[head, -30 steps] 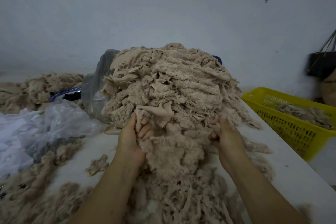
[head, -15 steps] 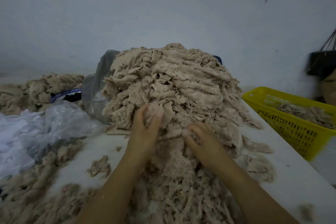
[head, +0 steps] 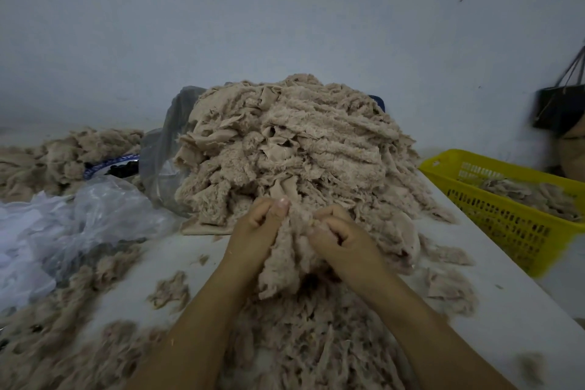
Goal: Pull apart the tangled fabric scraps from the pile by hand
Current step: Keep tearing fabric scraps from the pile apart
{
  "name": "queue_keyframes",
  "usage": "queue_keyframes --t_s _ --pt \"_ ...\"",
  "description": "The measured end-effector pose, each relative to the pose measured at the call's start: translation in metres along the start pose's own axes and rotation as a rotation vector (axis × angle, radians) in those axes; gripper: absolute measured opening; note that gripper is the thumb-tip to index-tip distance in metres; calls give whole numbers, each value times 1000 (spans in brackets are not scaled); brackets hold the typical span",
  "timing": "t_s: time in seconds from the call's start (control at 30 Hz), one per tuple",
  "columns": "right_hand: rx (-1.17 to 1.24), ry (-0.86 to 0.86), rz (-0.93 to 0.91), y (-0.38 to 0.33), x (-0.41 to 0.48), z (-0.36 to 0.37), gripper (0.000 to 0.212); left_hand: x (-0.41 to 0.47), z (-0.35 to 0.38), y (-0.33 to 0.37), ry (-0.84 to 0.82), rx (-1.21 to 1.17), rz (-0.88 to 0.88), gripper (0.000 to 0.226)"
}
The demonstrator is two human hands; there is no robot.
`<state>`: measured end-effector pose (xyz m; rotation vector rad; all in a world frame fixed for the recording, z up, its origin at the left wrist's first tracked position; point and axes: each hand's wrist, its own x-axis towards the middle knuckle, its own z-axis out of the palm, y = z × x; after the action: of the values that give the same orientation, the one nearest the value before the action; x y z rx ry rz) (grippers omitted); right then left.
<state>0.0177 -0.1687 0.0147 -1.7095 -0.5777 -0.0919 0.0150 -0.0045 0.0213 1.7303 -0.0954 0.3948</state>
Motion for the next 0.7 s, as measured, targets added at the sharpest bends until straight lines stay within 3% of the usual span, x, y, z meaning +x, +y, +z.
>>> queue_keyframes --t_s 0.17,0.33,0.43,0.47,0.53,0.63,0.7 --pt "192 118 140 0 -2 -8 50 8 -14 -6 261 -95 -135 42" --pt "271 403 314 5 6 -14 54 16 -23 -7 422 -673 -344 31" --pt "344 672 392 10 10 -35 30 20 -42 -11 463 -940 -396 33" --pt "318 732 417 12 10 -43 31 19 -46 -12 470 -1001 -394 35" --pt "183 690 416 16 10 -49 31 16 -43 -10 427 -1045 -391 39" --pt "-78 400 388 20 8 -34 53 12 -20 0 247 -1009 -389 37" --pt "-249 224 268 17 1 -20 60 9 -8 6 201 -973 -352 27"
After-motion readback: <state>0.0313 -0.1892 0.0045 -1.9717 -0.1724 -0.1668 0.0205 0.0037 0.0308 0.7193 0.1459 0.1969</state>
